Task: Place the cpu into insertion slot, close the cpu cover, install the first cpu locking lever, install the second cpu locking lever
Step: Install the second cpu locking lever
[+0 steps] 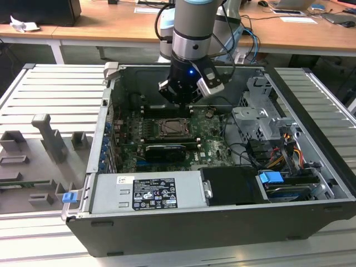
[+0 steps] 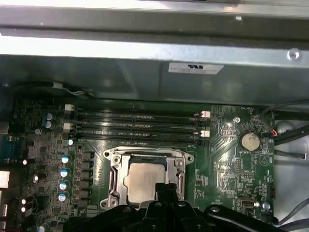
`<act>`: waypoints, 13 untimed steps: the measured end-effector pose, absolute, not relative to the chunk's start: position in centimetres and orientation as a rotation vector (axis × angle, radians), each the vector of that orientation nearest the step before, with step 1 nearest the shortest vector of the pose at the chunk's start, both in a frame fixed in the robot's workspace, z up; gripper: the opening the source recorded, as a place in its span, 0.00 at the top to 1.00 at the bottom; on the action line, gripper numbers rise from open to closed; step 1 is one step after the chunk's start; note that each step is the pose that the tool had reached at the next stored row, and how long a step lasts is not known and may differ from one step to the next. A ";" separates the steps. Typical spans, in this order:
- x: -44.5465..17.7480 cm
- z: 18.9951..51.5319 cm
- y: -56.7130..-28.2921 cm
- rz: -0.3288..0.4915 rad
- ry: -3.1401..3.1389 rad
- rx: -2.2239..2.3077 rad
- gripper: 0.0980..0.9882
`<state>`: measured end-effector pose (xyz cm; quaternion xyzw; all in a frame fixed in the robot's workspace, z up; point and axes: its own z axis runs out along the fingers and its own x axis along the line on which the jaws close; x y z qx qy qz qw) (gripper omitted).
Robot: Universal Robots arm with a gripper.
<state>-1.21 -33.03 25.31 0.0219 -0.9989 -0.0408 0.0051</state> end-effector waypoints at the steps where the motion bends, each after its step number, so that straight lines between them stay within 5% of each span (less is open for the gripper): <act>1: -1.2 25.3 -33.5 -0.128 -3.128 0.069 0.99; 13: -1.2 24.3 -36.6 -0.159 -3.122 0.069 0.99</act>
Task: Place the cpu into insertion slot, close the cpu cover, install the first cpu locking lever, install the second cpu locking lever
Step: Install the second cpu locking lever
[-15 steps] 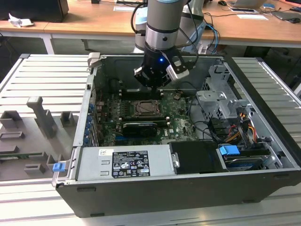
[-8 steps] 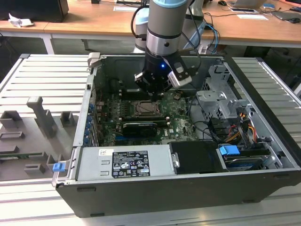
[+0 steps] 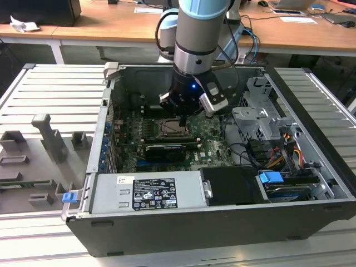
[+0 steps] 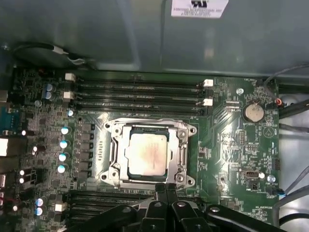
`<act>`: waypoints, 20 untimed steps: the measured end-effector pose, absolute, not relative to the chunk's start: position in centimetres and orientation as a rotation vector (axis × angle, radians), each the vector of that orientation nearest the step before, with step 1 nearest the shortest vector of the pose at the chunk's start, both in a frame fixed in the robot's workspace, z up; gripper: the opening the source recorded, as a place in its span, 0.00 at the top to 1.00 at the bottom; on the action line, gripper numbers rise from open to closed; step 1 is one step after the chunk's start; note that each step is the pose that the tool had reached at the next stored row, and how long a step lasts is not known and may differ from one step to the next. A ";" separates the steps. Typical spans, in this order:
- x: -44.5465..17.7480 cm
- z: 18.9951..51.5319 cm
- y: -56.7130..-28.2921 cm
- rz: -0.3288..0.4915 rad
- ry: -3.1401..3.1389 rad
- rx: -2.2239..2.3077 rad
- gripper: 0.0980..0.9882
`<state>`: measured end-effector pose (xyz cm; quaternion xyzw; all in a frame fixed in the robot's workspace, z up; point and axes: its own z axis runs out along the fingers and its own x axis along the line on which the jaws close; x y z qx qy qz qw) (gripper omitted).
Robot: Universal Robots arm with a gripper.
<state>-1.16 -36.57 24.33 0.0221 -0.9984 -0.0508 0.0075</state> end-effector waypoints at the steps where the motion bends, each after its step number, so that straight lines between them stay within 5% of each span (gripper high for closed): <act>1: -1.2 24.2 -36.8 -0.163 -3.122 0.069 0.99; 20: -5.3 22.6 -38.4 -0.224 -3.118 0.082 0.99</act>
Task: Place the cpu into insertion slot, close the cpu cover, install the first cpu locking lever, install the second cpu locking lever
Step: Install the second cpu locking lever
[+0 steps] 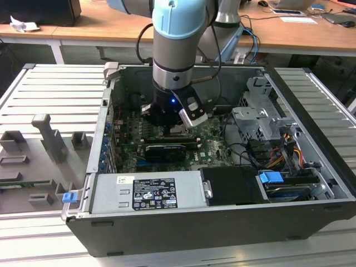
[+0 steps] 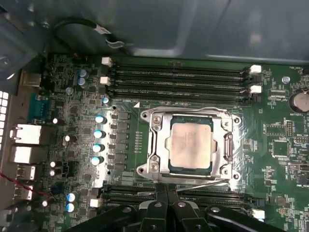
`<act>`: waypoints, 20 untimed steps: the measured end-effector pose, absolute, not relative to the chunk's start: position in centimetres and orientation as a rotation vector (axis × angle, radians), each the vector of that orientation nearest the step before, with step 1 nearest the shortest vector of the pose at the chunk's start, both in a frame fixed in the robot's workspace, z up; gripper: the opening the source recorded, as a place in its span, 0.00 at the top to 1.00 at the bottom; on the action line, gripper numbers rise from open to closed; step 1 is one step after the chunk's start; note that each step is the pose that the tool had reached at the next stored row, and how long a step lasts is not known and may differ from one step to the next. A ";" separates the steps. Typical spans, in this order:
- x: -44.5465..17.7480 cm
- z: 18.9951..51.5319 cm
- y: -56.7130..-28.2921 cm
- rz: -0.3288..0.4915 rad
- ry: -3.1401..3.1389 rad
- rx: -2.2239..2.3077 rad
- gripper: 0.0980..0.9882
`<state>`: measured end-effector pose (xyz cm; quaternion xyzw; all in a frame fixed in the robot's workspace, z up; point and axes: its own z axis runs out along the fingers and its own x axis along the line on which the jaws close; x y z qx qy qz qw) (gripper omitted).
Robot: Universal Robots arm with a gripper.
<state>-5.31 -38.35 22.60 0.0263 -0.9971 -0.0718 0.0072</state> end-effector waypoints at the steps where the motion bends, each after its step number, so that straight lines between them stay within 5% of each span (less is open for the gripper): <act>1: -5.4 22.6 -38.5 -0.234 -3.118 0.082 0.99; 20: -7.2 19.9 -39.1 -0.376 -3.106 0.086 0.99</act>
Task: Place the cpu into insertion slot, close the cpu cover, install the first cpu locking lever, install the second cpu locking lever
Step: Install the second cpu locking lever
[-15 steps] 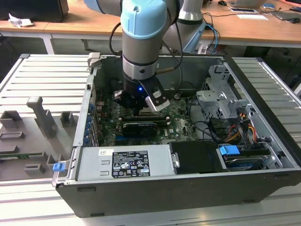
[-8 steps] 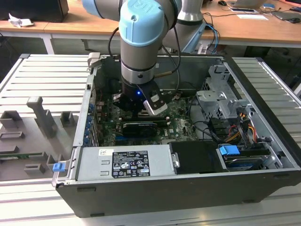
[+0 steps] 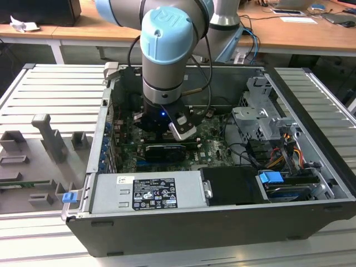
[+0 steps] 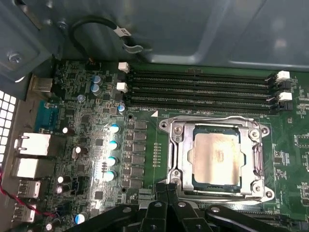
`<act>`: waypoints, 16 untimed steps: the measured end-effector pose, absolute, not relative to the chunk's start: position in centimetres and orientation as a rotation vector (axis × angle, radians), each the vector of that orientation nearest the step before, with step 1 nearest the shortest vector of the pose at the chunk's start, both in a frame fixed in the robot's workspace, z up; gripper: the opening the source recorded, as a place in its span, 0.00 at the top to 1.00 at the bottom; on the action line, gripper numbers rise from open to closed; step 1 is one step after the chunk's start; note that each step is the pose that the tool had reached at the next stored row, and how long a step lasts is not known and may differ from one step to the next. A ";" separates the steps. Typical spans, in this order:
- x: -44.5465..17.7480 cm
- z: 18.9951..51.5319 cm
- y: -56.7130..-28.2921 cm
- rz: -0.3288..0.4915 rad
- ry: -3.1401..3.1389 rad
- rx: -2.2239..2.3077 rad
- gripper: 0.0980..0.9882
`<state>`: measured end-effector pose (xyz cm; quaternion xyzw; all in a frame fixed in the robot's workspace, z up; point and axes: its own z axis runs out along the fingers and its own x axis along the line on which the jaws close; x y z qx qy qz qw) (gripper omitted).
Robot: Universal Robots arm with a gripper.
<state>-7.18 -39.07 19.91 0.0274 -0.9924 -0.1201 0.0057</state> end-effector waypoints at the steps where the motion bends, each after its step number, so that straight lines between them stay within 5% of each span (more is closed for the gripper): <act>1: -7.2 19.9 -39.1 -0.382 -3.105 0.086 0.99; 16: -7.4 22.0 -39.1 -0.404 -3.103 0.086 0.99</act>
